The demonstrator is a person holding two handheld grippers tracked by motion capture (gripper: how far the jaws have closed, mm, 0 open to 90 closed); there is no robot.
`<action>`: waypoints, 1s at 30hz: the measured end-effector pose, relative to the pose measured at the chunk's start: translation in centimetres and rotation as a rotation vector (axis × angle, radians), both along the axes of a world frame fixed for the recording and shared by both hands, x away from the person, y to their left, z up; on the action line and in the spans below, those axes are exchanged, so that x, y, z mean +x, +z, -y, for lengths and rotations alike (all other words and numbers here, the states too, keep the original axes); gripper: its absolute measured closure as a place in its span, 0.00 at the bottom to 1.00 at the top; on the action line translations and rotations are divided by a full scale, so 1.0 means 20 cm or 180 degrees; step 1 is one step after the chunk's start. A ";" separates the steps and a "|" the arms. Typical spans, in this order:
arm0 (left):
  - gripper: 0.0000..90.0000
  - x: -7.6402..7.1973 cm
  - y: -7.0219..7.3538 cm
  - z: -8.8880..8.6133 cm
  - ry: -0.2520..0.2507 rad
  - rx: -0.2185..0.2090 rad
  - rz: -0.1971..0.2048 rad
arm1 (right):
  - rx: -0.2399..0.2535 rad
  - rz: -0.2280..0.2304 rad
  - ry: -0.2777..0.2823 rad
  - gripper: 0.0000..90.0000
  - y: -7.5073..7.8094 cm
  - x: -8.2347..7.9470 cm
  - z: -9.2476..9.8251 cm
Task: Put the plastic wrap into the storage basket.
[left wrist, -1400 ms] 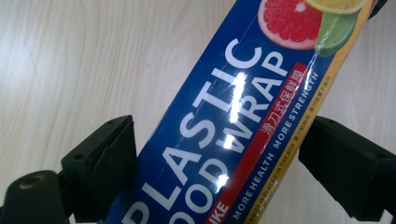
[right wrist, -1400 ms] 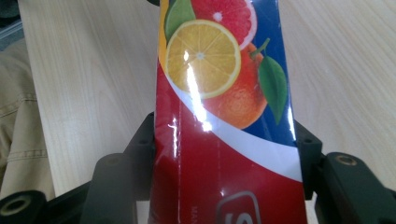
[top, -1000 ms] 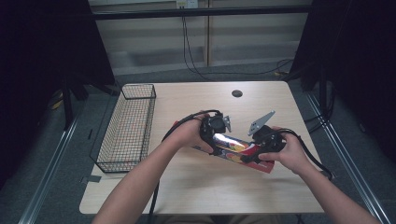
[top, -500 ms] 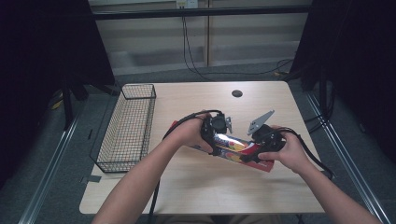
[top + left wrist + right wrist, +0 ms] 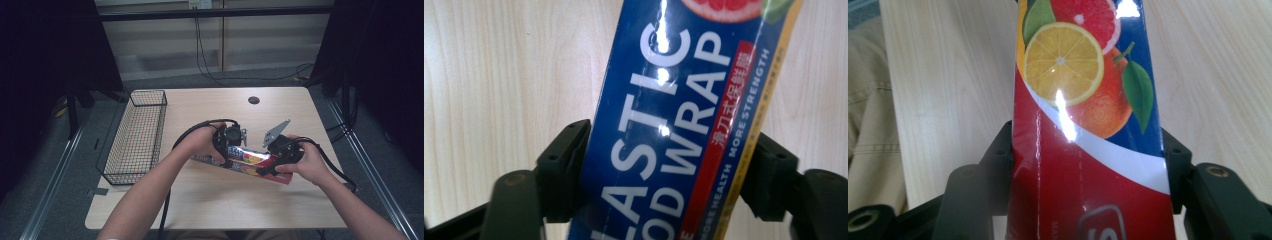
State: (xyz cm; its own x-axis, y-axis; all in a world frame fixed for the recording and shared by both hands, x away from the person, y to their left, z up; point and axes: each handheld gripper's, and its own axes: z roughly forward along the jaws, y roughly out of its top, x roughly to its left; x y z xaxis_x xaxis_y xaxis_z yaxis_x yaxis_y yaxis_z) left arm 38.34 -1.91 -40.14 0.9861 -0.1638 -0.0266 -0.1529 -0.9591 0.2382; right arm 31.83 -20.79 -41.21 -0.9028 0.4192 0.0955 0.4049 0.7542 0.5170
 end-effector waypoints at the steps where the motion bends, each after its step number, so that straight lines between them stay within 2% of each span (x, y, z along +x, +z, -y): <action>1: 0.38 0.00 0.00 0.00 -0.0023 0.0007 -0.0012 | -0.0017 0.0008 0.0040 0.48 0.00 0.00 0.00; 3: 0.40 -0.01 0.00 0.01 0.0021 0.0036 -0.0049 | -0.0039 0.0049 0.0080 0.48 0.00 0.00 0.00; 4: 0.41 -0.01 0.00 0.01 -0.0009 0.0035 -0.0047 | -0.0054 0.0076 0.0120 0.48 0.00 -0.01 0.00; 5: 0.42 -0.01 0.01 0.02 -0.0037 0.0105 -0.0028 | -0.0064 0.0108 0.0166 0.48 0.00 -0.01 0.01; 6: 0.42 -0.02 0.01 0.02 0.0025 0.0112 -0.0042 | -0.0066 0.0117 0.0193 0.48 0.00 0.00 0.01; 8: 0.43 -0.03 0.02 0.03 0.0048 0.0140 -0.0035 | -0.0063 0.0131 0.0220 0.48 0.00 0.00 0.01; 10: 0.44 -0.04 0.03 0.03 0.0071 0.0169 -0.0045 | -0.0041 0.0148 0.0261 0.48 0.01 0.00 0.02; 11: 0.44 -0.04 0.03 0.03 0.0076 0.0181 -0.0045 | 0.0003 0.0176 0.0341 0.47 0.00 0.01 0.03; 13: 0.44 -0.05 0.05 0.03 0.0079 0.0183 0.0000 | 0.0010 0.0186 0.0355 0.47 0.01 0.01 0.03; 16: 0.45 -0.05 0.06 0.03 0.0121 0.0210 -0.0028 | 0.0046 0.0200 0.0404 0.46 0.01 0.02 0.04; 17: 0.45 -0.05 0.06 0.03 0.0115 0.0208 0.0004 | 0.0056 0.0196 0.0426 0.45 0.01 0.03 0.04; 20: 0.46 -0.06 0.07 0.02 0.0217 0.0227 -0.0050 | 0.0104 0.0217 0.0457 0.42 0.00 0.04 0.05; 21: 0.46 -0.06 0.08 0.02 0.0247 0.0208 -0.0026 | 0.0110 0.0227 0.0422 0.41 0.00 0.04 0.05; 22: 0.47 -0.05 0.08 0.01 0.0342 0.0186 -0.0091 | 0.0171 0.0241 0.0346 0.37 0.00 0.05 0.06; 24: 0.47 -0.04 0.10 -0.01 0.0421 0.0159 -0.0095 | 0.0353 0.0285 0.0218 0.28 0.02 0.07 0.08; 25: 0.47 -0.04 0.10 -0.01 0.0421 0.0159 -0.0095 | 0.0353 0.0285 0.0218 0.28 0.02 0.07 0.08; 26: 0.47 -0.03 0.10 -0.02 0.0467 0.0167 -0.0086 | 0.0315 0.0326 0.0093 0.18 0.03 0.07 0.11; 27: 0.47 -0.03 0.11 -0.03 0.0525 0.0173 -0.0065 | 0.0315 0.0326 0.0093 0.18 0.03 0.07 0.11; 28: 0.47 -0.02 0.11 -0.05 0.0619 0.0190 -0.0101 | 0.0374 0.0351 -0.0033 0.14 0.04 0.08 0.13; 29: 0.47 -0.02 0.11 -0.05 0.0619 0.0190 -0.0101 | 0.0374 0.0351 -0.0033 0.14 0.04 0.08 0.13; 30: 0.47 -0.01 0.11 -0.07 0.0706 0.0200 -0.0140 | 0.0403 0.0429 -0.0134 0.12 0.06 0.08 0.16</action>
State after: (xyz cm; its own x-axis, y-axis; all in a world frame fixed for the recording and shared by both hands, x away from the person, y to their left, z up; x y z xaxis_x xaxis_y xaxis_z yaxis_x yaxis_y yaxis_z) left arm 38.21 -0.55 -37.95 0.9955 0.0600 -0.0735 0.0724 -0.9812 0.1787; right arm 33.46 -23.95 -40.08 -0.8929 0.4492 0.0293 0.3554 0.6634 0.6585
